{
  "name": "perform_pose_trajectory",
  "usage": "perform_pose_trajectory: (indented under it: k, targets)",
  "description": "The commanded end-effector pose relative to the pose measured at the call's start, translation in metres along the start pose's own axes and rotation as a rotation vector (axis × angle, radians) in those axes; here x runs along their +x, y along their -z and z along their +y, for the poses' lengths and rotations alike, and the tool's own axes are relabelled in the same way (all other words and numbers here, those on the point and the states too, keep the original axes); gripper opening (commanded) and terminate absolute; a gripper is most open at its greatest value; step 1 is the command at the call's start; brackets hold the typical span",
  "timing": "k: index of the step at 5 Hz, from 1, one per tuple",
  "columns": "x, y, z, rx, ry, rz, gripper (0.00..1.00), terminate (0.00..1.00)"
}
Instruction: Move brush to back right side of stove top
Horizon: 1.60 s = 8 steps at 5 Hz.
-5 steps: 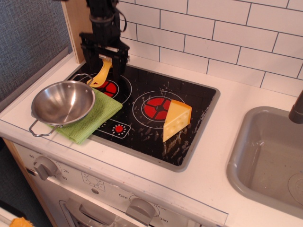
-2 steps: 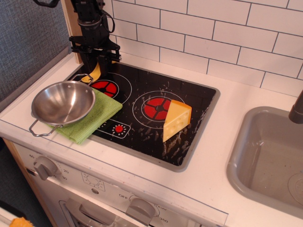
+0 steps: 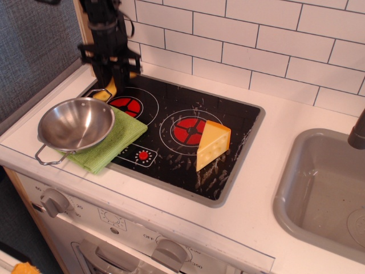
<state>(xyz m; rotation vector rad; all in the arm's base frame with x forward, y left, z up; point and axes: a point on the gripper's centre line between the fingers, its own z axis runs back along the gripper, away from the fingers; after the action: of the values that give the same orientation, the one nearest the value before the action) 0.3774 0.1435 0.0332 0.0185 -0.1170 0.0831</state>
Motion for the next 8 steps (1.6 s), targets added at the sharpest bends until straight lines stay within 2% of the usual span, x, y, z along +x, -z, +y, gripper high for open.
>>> perform_pose_trajectory:
  k: [1,2,3,4,5,6,7,8]
  targets:
    - [0.035,-0.076,-0.086,-0.078,0.185,-0.174,0.0,0.0]
    - [0.037,-0.057,-0.135,-0.118,0.291,-0.109,0.0,0.0]
    - [0.034,-0.036,-0.166,-0.114,0.393,-0.053,0.0,0.0]
    - [0.022,-0.013,-0.172,-0.076,0.432,0.008,0.0,0.0]
    - [0.014,0.002,-0.16,-0.028,0.422,0.042,0.0,0.0]
    - [0.002,0.002,-0.15,0.047,0.436,0.029,0.0,0.0]
    - [-0.004,0.001,-0.148,0.074,0.459,0.038,1.0,0.0]
    - [-0.003,-0.015,-0.147,0.068,0.434,-0.001,1.0,0.0]
